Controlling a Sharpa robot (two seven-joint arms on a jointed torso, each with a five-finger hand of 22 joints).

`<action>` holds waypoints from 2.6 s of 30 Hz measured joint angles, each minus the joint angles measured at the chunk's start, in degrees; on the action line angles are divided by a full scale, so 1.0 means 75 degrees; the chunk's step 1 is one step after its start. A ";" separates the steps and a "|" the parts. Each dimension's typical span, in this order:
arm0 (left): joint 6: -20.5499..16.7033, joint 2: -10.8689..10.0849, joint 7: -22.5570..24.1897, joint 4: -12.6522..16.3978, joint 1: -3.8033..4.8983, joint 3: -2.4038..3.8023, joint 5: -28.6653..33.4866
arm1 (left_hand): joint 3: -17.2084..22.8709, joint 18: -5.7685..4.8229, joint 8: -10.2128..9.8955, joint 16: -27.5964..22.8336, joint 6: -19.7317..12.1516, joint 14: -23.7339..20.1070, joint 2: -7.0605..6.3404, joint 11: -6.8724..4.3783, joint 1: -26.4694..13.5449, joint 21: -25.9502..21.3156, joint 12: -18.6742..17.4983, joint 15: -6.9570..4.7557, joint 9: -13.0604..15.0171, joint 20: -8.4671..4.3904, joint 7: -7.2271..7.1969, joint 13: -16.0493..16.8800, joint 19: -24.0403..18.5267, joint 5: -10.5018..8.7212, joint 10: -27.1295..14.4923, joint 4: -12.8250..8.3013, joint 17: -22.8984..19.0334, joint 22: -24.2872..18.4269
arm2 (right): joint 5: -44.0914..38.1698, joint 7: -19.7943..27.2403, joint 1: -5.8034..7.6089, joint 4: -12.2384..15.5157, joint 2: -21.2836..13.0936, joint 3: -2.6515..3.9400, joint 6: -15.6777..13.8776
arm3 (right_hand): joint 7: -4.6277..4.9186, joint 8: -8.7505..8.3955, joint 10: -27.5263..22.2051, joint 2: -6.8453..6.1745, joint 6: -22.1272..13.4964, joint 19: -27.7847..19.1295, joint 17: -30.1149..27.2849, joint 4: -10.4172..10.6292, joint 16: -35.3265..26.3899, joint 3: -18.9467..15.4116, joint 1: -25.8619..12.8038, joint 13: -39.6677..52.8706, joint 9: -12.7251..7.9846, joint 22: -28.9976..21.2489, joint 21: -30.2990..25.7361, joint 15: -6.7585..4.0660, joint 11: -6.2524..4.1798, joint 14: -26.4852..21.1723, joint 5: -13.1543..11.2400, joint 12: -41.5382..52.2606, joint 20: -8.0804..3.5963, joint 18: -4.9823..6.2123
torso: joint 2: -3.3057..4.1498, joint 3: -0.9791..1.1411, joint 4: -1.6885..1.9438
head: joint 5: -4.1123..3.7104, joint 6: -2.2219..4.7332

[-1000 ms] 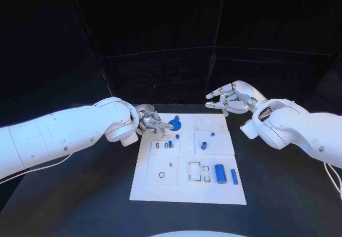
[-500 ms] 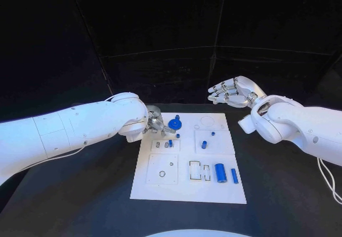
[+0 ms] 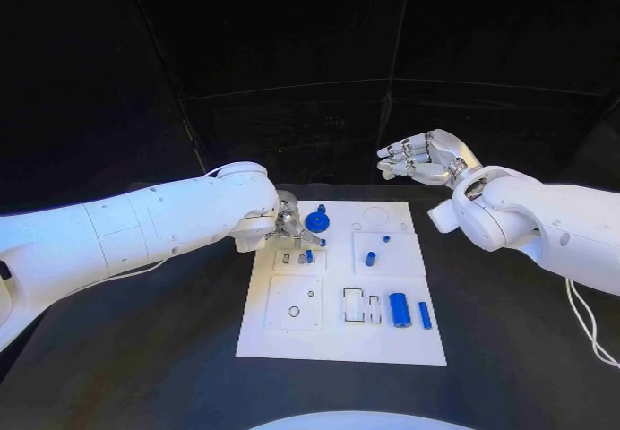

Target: Assemble the parts on the task board

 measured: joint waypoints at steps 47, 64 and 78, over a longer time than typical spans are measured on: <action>0.0799 0.0536 -0.0130 -0.0464 0.0004 -0.0166 -0.0006 | 0.0012 0.0000 0.0260 0.0000 -0.0109 -0.0001 0.0282 0.0000 0.0561 0.0077 -0.0084 0.0001 0.0239 0.0000 -0.0001 -0.0086 -0.0001 0.0000 -0.0109 -0.0095 -0.0002 0.0196 | 0.0191 0.0121 0.0002 -0.0230 0.0216 0.0000 0.0210 | 0.0001 -0.0061 0.0026 -0.0029 -0.0001 0.0164 -0.0161 -0.0122 -0.0221 0.0245 -0.0029 -0.0407 -0.0005 -0.0172 -0.0299 0.0028 0.0028 0.0081 0.0134 0.0000 -0.0001 -0.0002 | -0.0008 0.0001 0.0009 | -0.0015 -0.0183; 0.0820 0.0579 -0.0118 -0.0523 0.0001 -0.0214 -0.0004 | 0.0164 0.0000 0.0328 0.0000 -0.0167 -0.0001 0.0438 -0.0026 0.0841 0.0106 -0.0135 0.0001 0.0332 0.0000 0.0003 -0.0151 -0.0001 0.0000 -0.0135 -0.0246 -0.0002 0.0238 | 0.0195 0.0150 0.0002 -0.0261 0.0230 -0.0001 0.0240 | 0.0001 -0.0061 0.0026 -0.0029 -0.0001 0.0163 -0.0168 -0.0139 -0.0221 0.0262 -0.0029 -0.0420 -0.0004 -0.0179 -0.0298 0.0028 0.0028 0.0081 0.0134 0.0000 -0.0001 -0.0002 | -0.0011 0.0001 0.0009 | -0.0019 -0.0204; 0.0730 0.0619 -0.0003 -0.0516 0.0004 -0.0211 0.0022 | 0.1102 -0.0116 0.0406 0.0000 -0.0384 -0.0001 0.0641 -0.0085 0.1973 0.0137 -0.0382 0.0001 0.0425 0.0000 -0.0054 -0.0312 -0.0001 -0.0006 -0.0277 -0.1052 -0.0002 0.0293 | 0.0195 0.0155 0.0001 -0.0307 0.0248 -0.0001 0.0265 | 0.0001 -0.0061 0.0026 -0.0029 -0.0001 0.0163 -0.0178 -0.0158 -0.0251 0.0281 -0.0029 -0.0447 -0.0004 -0.0190 -0.0332 0.0056 0.0028 0.0108 0.0134 0.0000 -0.0001 -0.0001 | -0.0010 0.0000 0.0013 | -0.0026 -0.0228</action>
